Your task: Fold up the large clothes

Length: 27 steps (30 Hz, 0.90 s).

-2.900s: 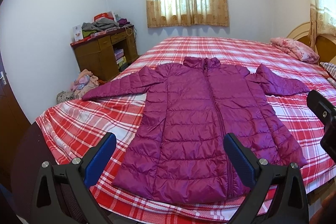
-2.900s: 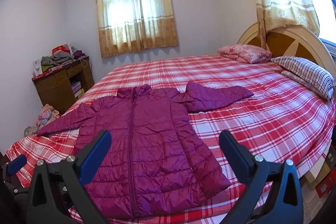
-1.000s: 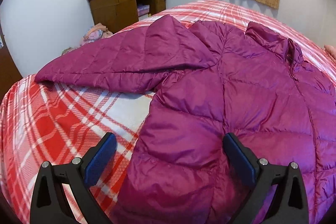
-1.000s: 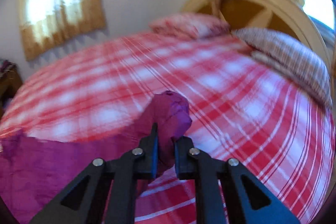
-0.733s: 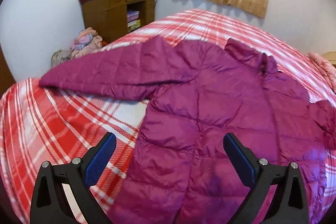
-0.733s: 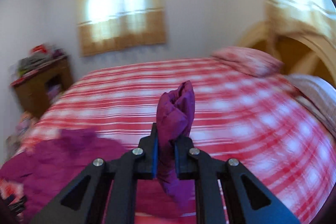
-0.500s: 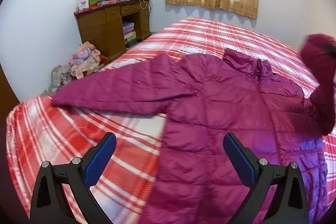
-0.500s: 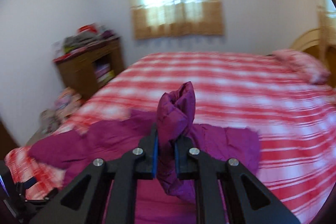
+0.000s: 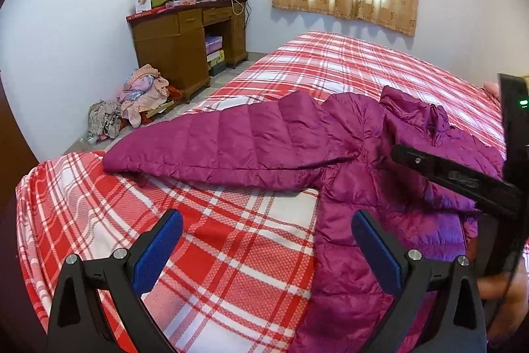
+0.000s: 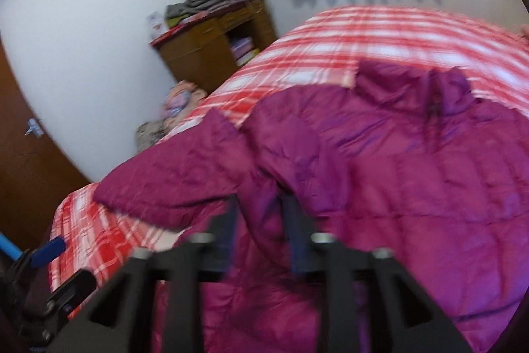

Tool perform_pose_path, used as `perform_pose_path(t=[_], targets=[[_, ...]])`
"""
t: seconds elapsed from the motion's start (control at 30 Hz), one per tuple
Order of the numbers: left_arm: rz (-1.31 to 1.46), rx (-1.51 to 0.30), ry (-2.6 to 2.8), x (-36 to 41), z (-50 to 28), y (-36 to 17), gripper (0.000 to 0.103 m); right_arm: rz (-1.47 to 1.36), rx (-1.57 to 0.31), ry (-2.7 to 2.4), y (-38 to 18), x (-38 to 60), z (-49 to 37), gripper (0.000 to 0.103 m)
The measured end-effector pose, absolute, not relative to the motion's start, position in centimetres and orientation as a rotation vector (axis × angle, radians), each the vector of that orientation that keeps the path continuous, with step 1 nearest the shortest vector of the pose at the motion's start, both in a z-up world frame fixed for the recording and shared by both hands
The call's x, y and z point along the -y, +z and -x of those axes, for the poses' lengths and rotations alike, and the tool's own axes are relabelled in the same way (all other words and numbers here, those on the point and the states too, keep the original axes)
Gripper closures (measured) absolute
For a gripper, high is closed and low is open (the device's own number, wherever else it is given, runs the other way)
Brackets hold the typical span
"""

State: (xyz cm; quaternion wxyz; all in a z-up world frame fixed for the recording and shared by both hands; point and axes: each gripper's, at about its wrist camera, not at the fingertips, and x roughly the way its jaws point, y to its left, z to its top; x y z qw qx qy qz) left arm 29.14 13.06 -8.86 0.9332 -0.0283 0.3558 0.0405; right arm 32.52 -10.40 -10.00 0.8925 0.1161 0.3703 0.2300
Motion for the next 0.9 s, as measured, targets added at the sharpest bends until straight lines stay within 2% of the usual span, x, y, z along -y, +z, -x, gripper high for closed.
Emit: perform_pose_path(t=[0.03,0.17,0.2,0.3,0.33,0.43,0.57,0.77,0.9], targets=[[0.052,-0.73,0.08,-12.8,-29.5,-8.9,0.001,-0.259,-0.73,0.477,-9.1,11.2,-31.8,0.028],[0.017,-0.709,0.053,-10.9,-30.9,-7.8,0.001,-0.273,-0.674,0.487,-6.2,14.4,-30.0,0.027],[0.014,-0.702,0.043,-10.4,-31.3,-7.5,0.001,-0.252,-0.669,0.448,-5.7,15.9,-29.6,0.03],[-0.009,-0.665,0.015,-7.5,-33.4,-6.1,0.001,-0.191,-0.674,0.216,-5.2,21.1,-29.5,0.055],[-0.026,-0.653,0.023,-6.6,-34.0,-5.8,0.001,-0.198,-0.676,0.156,-5.3,22.6,-29.5,0.056],[-0.084,-0.62,0.032,-3.2,-36.7,-5.3,0.001,-0.278,-0.706,-0.036,-6.9,28.5,-30.2,0.056],[-0.145,-0.666,0.081,0.8,-39.9,-8.0,0.001,-0.304,-0.793,-0.145,-10.4,31.8,-31.0,0.056],[-0.191,-0.81,0.205,1.6,-41.9,-14.6,0.001,-0.28,-0.835,-0.146,-13.9,32.1,-30.0,0.056],[-0.213,-0.811,0.231,1.7,-41.9,-15.7,0.001,-0.216,-0.822,-0.174,-14.0,31.2,-29.8,0.054]])
